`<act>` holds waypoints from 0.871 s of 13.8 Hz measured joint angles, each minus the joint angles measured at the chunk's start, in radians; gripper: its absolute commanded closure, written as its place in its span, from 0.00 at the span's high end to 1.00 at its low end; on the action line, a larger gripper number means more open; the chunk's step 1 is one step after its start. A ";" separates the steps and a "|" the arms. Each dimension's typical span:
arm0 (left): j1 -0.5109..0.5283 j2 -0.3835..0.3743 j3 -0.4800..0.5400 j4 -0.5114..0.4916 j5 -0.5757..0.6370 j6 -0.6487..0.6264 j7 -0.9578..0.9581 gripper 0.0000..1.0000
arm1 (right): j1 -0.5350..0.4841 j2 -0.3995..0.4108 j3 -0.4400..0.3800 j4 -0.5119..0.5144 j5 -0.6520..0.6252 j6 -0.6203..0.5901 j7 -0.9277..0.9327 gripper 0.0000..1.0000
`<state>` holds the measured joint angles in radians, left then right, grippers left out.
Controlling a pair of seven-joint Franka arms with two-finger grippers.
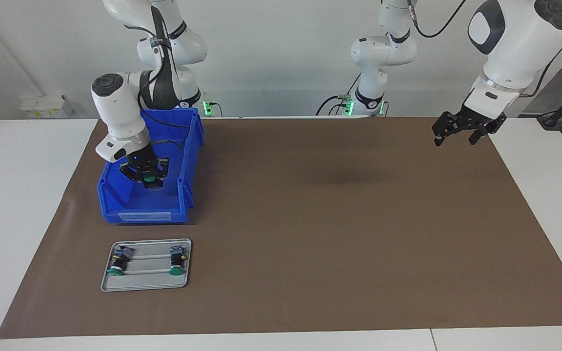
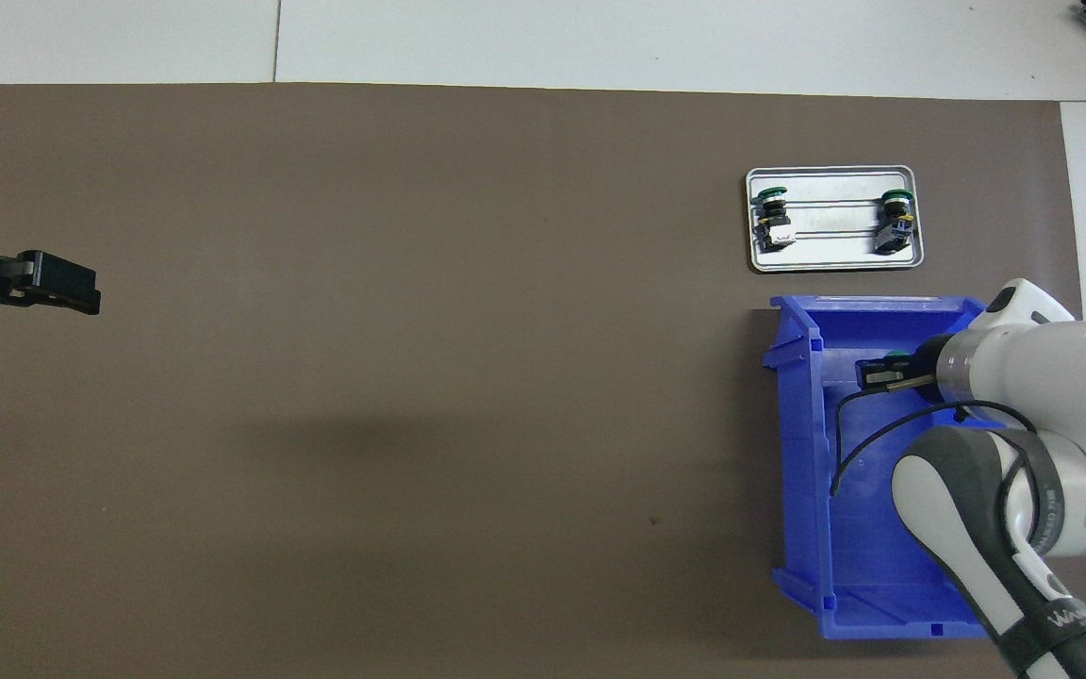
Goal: Place and press button with both arms
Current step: 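Open the right gripper to drop the button into the bin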
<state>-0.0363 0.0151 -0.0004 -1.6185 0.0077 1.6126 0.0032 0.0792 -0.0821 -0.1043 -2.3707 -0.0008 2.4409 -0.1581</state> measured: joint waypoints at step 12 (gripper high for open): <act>0.000 0.000 0.000 0.000 0.000 0.000 0.000 1.00 | -0.019 0.027 0.005 -0.092 0.050 0.118 -0.016 1.00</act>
<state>-0.0363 0.0151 -0.0004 -1.6185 0.0077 1.6126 0.0032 0.0600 -0.0546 -0.0995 -2.4627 0.0491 2.5589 -0.1736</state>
